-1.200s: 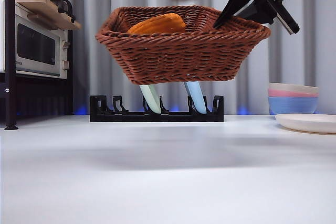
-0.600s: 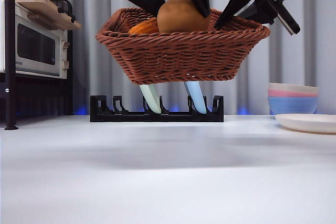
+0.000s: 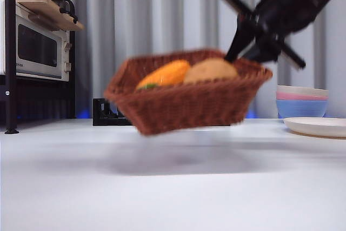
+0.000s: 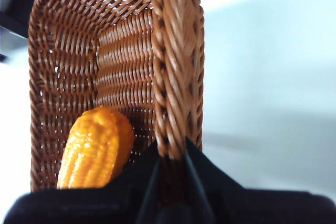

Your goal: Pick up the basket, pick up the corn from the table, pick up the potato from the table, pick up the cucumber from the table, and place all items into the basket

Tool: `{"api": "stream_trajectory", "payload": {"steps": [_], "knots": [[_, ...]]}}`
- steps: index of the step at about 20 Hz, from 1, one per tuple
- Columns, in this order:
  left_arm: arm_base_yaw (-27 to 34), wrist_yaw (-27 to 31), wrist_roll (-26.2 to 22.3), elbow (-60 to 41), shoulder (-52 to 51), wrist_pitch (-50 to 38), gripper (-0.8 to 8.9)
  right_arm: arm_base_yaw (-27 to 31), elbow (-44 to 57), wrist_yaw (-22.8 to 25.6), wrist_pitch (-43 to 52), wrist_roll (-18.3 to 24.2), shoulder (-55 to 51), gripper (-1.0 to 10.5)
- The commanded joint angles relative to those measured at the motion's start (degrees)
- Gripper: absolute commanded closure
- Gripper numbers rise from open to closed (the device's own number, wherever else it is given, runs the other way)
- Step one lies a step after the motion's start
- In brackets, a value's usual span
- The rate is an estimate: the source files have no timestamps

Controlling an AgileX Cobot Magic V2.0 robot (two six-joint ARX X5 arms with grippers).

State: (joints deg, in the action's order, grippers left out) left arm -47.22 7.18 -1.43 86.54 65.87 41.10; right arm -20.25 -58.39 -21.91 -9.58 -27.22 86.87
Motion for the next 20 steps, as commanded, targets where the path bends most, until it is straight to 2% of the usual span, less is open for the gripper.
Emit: {"api": "stream_trajectory", "payload": {"steps": [1,6,7,10,11,13,14,15,16,17,19,20], "knots": [[0.0,2.1,0.2,-0.1,-3.7,-0.2,2.49,-0.2,-0.2,-0.7,0.8,-4.0,3.9,9.6],[0.0,5.5,0.2,-0.1,-7.9,2.6,2.51,-0.2,-0.2,-0.4,-1.9,-5.3,9.2,9.6],[0.0,6.1,0.2,-0.1,-7.9,3.4,2.51,-0.2,-0.2,-0.4,-2.2,-5.3,9.3,9.1],[0.0,6.4,0.2,-0.1,-7.7,6.0,2.52,0.1,-0.2,0.0,-2.0,-3.7,8.2,5.6],[0.0,6.3,0.2,-0.1,-7.7,6.4,2.52,0.7,-0.2,0.0,-2.0,-2.9,7.1,5.2],[0.0,7.1,-0.2,-0.1,-7.7,7.5,2.54,1.4,-0.2,-0.2,-2.3,-1.1,3.6,5.3],[0.0,8.9,-0.4,-0.1,-7.7,8.5,2.96,1.6,-0.2,-0.2,-2.6,-0.2,1.2,5.4],[0.0,11.3,-1.7,-0.1,-7.7,10.1,4.09,1.7,-0.2,-0.2,-3.0,1.4,-1.7,5.4],[0.1,14.3,-2.9,-0.1,-7.7,12.5,5.84,1.7,-0.2,-0.2,-3.8,3.6,-5.2,5.9],[0.1,15.8,-3.9,-0.1,-7.7,14.5,7.67,1.7,-0.2,-0.2,-4.7,6.2,-8.2,6.9],[0.2,17.4,-4.2,-0.4,-7.7,16.7,8.21,1.7,-0.2,0.0,-7.5,12.0,-14.7,9.5],[0.3,17.5,-4.2,-0.5,-7.7,16.9,8.22,1.7,-0.2,0.4,-8.8,14.0,-16.8,9.6]]}}
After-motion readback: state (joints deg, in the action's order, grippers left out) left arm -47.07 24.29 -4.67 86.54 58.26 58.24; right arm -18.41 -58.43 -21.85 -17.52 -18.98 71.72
